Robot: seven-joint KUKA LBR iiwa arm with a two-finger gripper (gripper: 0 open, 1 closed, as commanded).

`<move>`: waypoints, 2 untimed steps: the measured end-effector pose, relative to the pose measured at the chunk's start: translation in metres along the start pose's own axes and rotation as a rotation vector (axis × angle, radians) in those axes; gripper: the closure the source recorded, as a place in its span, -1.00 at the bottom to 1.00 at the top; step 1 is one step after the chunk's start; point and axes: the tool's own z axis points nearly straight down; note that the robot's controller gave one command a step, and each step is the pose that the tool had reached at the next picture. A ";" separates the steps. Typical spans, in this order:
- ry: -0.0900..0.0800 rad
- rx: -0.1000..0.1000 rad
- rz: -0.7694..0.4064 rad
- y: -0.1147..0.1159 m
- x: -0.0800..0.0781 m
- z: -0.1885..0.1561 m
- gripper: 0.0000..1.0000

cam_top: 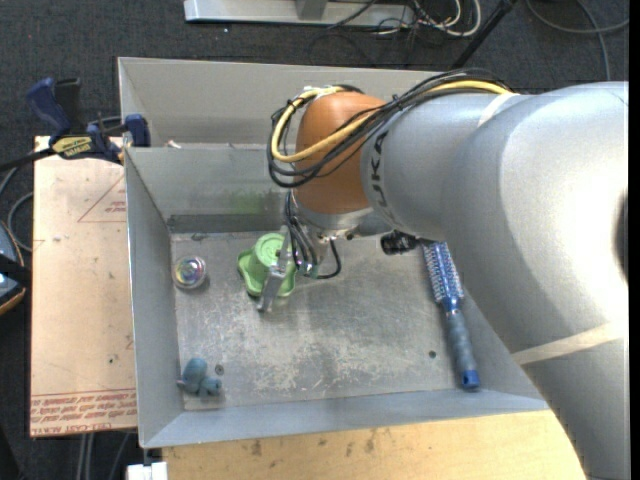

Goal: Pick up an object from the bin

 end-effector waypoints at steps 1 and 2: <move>-0.003 -0.002 0.000 0.001 0.000 -0.003 1.00; -0.006 -0.002 -0.041 0.006 0.008 -0.153 1.00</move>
Offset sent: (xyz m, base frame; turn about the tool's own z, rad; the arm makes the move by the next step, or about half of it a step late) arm 0.0000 0.0000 0.0000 0.0000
